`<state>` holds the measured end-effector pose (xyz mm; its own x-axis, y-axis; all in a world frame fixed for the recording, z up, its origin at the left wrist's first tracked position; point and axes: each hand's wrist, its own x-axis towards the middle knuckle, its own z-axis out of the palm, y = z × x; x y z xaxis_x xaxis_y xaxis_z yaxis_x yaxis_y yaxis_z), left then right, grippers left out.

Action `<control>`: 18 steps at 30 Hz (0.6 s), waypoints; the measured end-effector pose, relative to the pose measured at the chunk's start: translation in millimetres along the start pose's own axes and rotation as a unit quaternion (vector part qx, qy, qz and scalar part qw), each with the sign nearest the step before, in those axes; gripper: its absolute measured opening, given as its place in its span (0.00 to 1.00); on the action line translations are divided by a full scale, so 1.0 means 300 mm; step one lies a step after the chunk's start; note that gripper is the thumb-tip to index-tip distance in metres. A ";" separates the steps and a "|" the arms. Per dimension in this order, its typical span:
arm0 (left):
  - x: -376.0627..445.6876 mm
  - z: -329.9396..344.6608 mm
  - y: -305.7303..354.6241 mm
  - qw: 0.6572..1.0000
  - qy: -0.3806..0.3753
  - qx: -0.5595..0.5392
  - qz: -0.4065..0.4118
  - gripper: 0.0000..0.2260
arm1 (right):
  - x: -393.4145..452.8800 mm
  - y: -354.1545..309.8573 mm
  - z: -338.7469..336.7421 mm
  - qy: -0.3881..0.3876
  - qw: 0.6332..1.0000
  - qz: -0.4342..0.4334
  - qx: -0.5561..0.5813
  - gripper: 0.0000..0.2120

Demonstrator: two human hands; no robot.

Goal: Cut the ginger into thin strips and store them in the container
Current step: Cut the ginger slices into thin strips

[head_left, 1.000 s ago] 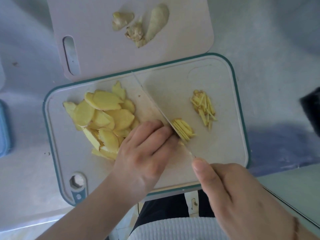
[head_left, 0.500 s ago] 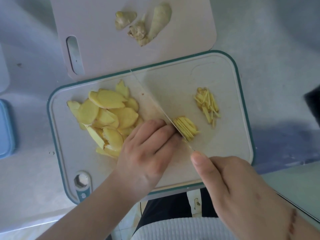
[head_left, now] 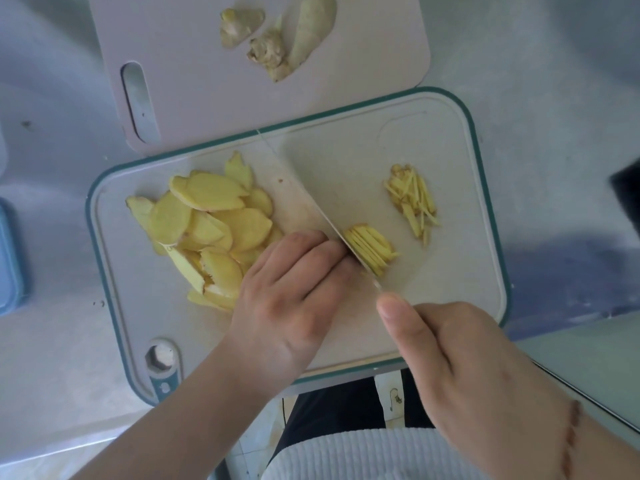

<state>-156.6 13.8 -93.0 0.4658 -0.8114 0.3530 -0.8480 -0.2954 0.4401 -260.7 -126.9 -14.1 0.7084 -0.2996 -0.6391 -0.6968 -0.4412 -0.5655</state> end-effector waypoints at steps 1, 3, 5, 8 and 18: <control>0.000 -0.001 -0.002 1.000 0.003 -0.007 0.006 0.04 | 0.016 -0.008 0.000 -0.003 1.000 -0.004 0.011 0.34; -0.002 -0.004 -0.003 1.000 -0.001 -0.016 0.012 0.04 | 0.027 -0.017 -0.004 -0.006 0.999 -0.009 0.030 0.32; -0.004 -0.008 -0.001 1.000 -0.009 -0.007 0.007 0.04 | 0.011 -0.012 -0.009 -0.001 1.000 -0.018 0.023 0.34; -0.001 -0.010 -0.001 1.000 -0.016 0.008 0.004 0.04 | -0.041 0.007 -0.007 0.017 1.000 -0.004 0.007 0.33; 0.003 -0.008 0.001 1.000 -0.004 -0.005 -0.009 0.05 | 0.033 -0.016 -0.005 -0.003 0.999 -0.020 0.041 0.31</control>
<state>-155.9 14.2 -90.4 0.4797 -0.8099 0.3377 -0.8363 -0.3056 0.4551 -250.1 -128.9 -17.0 0.7349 -0.2779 -0.6187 -0.6755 -0.3820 -0.6307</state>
